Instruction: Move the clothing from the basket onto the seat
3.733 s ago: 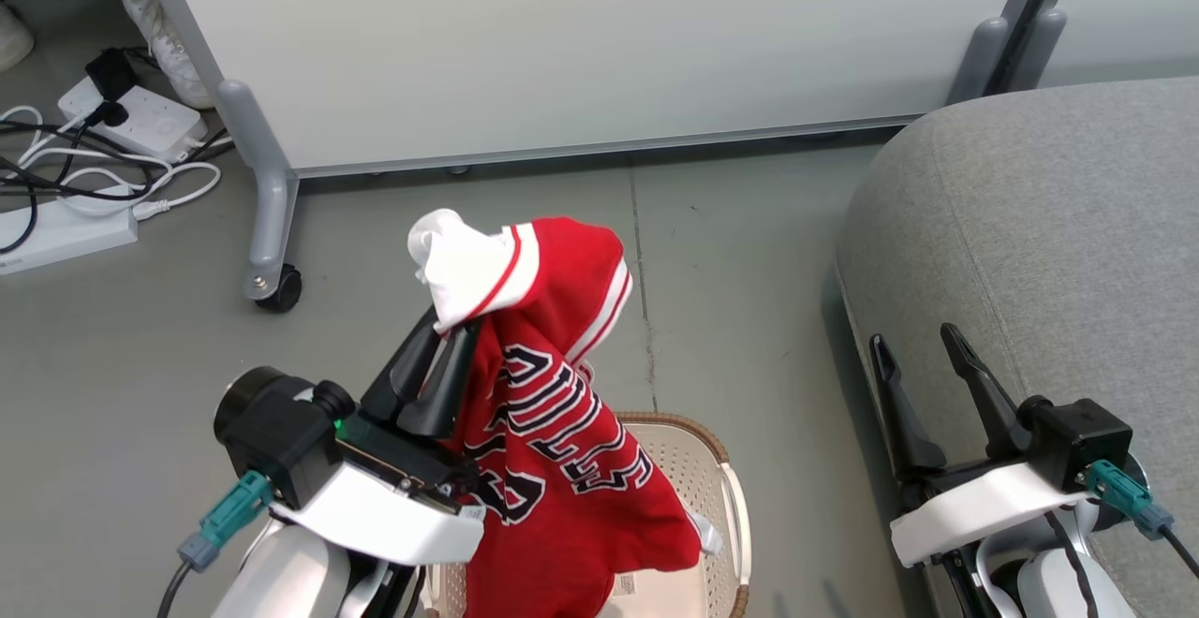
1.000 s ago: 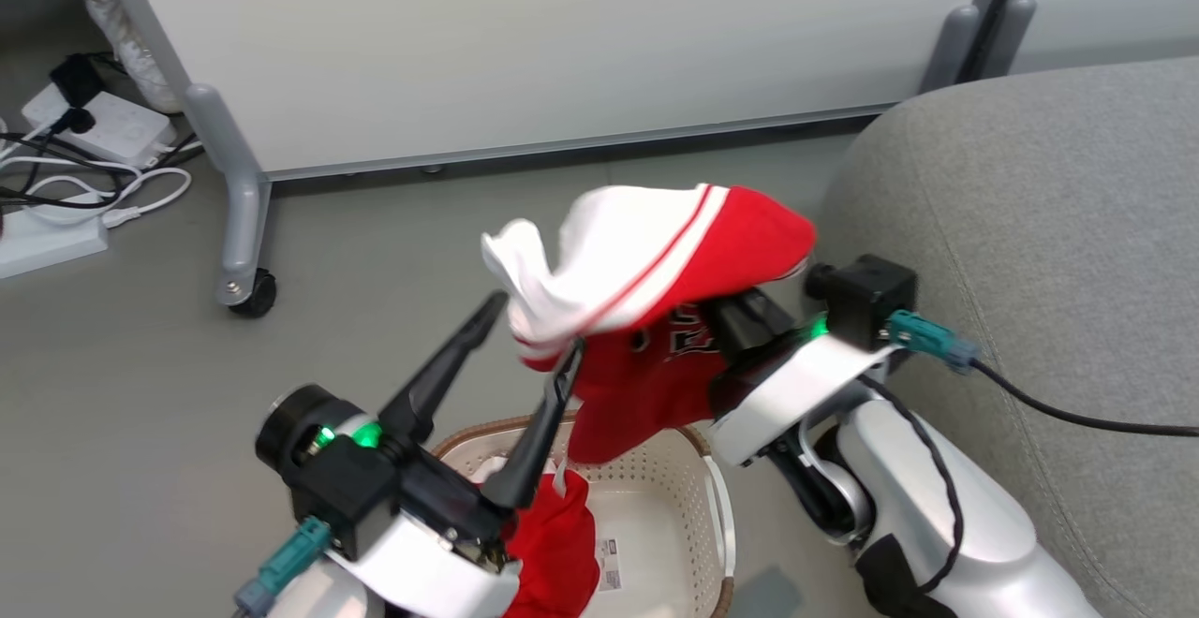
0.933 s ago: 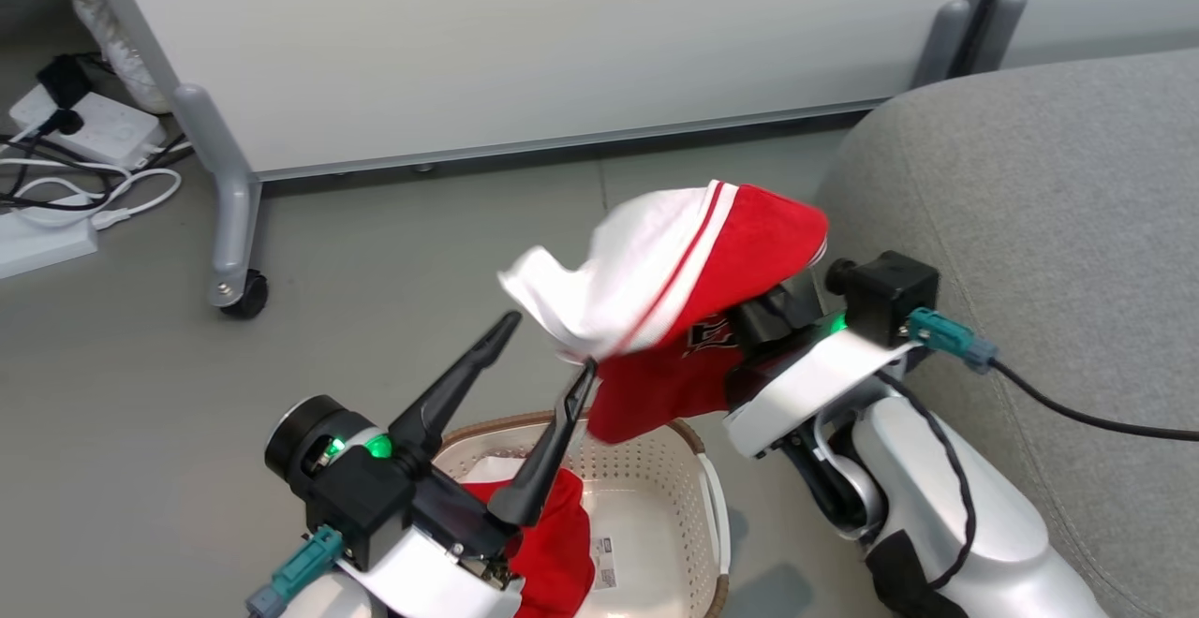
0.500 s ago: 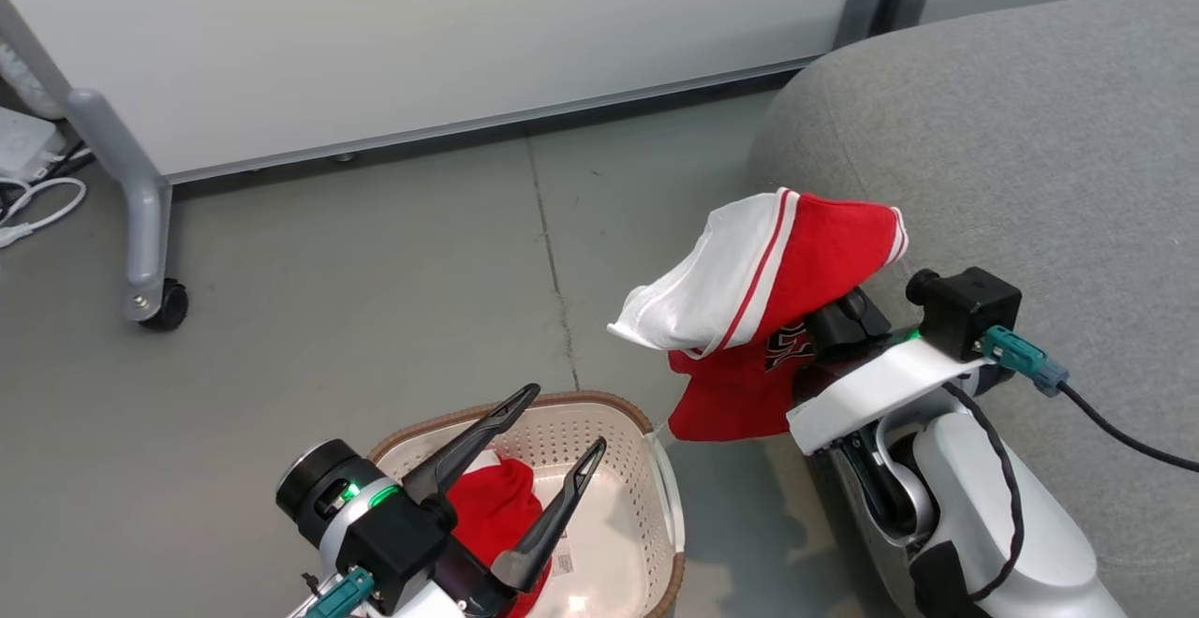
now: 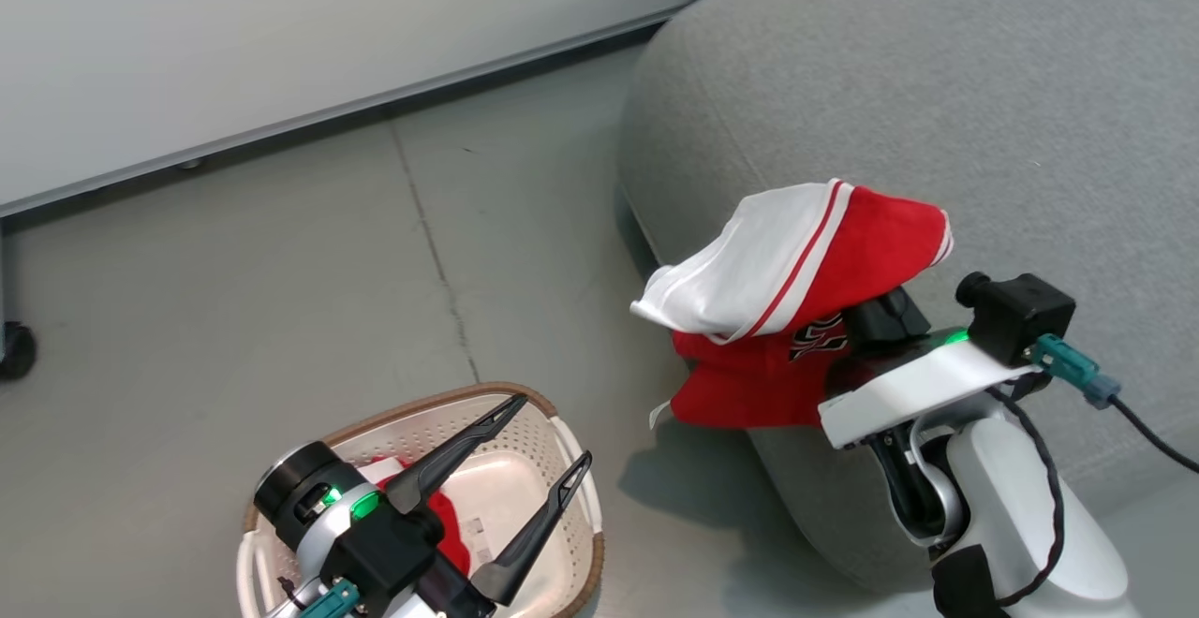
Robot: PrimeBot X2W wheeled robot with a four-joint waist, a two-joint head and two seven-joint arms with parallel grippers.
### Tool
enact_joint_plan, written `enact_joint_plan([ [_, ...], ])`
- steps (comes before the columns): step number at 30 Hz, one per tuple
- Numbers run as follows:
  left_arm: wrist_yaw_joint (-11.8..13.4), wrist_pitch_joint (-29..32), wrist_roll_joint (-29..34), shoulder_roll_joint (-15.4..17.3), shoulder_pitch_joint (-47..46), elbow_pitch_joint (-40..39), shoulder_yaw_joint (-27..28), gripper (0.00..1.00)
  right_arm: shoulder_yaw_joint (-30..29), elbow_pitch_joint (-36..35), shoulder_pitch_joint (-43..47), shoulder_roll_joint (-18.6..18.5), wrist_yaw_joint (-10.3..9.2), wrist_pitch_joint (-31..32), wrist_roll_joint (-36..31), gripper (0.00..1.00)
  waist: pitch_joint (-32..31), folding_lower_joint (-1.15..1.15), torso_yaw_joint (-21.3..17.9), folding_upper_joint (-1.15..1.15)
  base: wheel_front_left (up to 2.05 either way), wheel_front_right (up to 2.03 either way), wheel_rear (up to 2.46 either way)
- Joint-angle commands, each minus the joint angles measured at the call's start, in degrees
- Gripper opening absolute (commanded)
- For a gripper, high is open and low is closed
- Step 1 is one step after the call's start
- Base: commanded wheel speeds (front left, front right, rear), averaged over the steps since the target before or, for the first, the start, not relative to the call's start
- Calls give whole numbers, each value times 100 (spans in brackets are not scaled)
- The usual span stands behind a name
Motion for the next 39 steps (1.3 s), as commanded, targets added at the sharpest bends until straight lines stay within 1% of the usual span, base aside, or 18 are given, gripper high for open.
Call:
enact_joint_plan([
  [1,38,3,48,78,27,-69,53,100,-74,-66,-117,-29,13,-28,58,0,181,0,-243,0,0,0,0],
  [5,55,35,63,161,-41,-197,93,100,-238,-70,-363,-33,13,-28,96,0,338,0,-420,0,0,0,0],
  [11,7,93,97,381,-316,-491,184,100,-920,93,-1244,-31,13,-27,-130,0,736,0,-551,0,0,0,0],
  [13,-9,99,83,473,-407,-585,235,100,-1181,148,-1590,-31,13,-28,-228,0,886,0,-550,0,0,0,0],
  [14,-17,107,93,542,-527,-670,277,100,-1437,274,-1924,-29,13,-27,-356,0,1040,0,-521,0,0,0,0],
  [15,-31,114,99,585,-589,-731,285,100,-1569,335,-2089,-32,13,-27,-440,0,1133,0,-495,0,0,0,0],
  [21,-86,84,134,842,-919,-956,306,100,-2363,744,-2767,-31,13,-28,-906,0,1647,0,-326,0,0,0,0],
  [26,-111,73,125,1012,-1077,-1070,243,100,-3083,1230,-2848,-39,13,-27,-1418,0,2032,0,-220,0,0,0,0],
  [31,-132,48,110,1149,-1149,-1141,112,100,-4142,1452,-2560,-39,12,-27,-2055,0,2309,0,-173,0,0,0,0],
  [33,-139,39,108,1189,-1181,-1163,60,100,-4521,1488,-2492,-39,12,-27,-2176,0,2383,0,-173,0,0,0,0],
  [35,-142,29,108,1233,-1209,-1168,25,100,-4730,1543,-2471,-34,13,-27,-2280,0,2434,0,-189,0,0,0,0],
  [37,-145,21,99,1278,-1232,-1147,7,100,-4728,1613,-2430,-34,13,-27,-2317,0,2454,0,-211,0,0,0,0],
  [38,-146,12,89,1294,-1238,-1136,4,100,-4725,1642,-2391,-35,12,-27,-2335,24,2455,0,-225,0,0,0,0],
  [39,-147,20,79,1306,-1242,-1118,0,100,-4787,1649,-2362,-48,8,-27,-2310,43,2449,0,-239,0,0,0,0],
])
